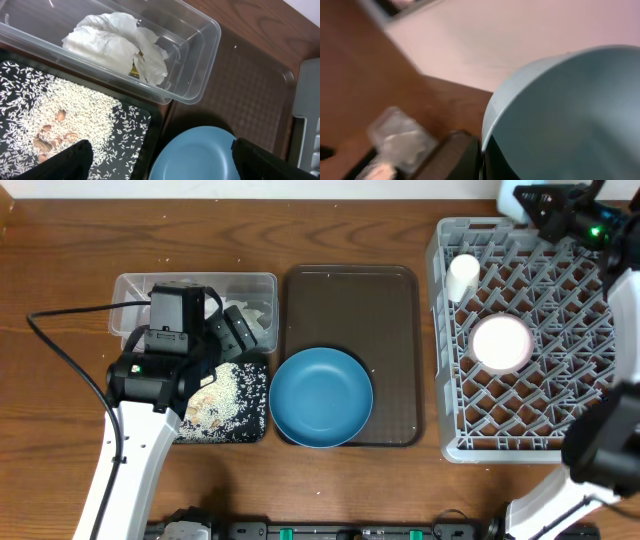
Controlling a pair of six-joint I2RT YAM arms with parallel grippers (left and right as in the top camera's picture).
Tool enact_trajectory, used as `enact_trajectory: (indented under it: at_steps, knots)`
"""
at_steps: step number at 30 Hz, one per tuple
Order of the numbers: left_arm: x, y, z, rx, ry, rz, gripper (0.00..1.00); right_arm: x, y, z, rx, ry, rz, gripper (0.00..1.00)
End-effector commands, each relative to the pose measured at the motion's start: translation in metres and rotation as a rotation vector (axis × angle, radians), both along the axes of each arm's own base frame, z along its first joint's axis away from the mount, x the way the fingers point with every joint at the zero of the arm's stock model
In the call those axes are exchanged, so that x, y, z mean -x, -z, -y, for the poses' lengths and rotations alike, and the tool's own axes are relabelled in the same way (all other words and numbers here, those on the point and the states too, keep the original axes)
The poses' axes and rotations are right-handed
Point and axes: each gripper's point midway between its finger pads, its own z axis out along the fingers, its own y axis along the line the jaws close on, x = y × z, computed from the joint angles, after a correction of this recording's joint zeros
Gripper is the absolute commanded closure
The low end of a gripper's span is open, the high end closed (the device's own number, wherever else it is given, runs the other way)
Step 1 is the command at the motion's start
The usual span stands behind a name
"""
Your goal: Sort waste into correct bins and load items into the dishwasher rack
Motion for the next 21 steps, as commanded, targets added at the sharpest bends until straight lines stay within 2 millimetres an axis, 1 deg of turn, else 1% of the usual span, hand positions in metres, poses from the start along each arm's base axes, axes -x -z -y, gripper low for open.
enact_trajectory:
  at_steps: [1,6,9,11,13,21]
  knots:
    - [-0.003,-0.011,-0.004,-0.013,-0.013,0.031,0.09,0.005,0.026,-0.005,-0.178,-0.162,-0.116,0.99]
    - [-0.003,-0.011,-0.004,-0.013,-0.013,0.031,0.09,-0.022,0.064,0.004,-0.275,-0.140,-0.222,0.99]
    - [-0.003,-0.011,-0.004,-0.013,-0.013,0.031,0.09,-0.032,0.079,0.007,-0.309,-0.135,-0.245,0.99]
    - [-0.003,-0.011,-0.004,-0.013,-0.013,0.031,0.09,-0.035,0.087,0.009,-0.316,-0.132,-0.249,0.99]
    - [-0.003,-0.011,-0.004,-0.013,-0.013,0.031,0.09,-0.038,0.099,0.011,-0.323,-0.127,-0.265,0.99]
    - [-0.003,-0.011,-0.004,-0.013,-0.013,0.031,0.09,-0.039,0.134,0.024,-0.353,-0.111,-0.323,0.99]
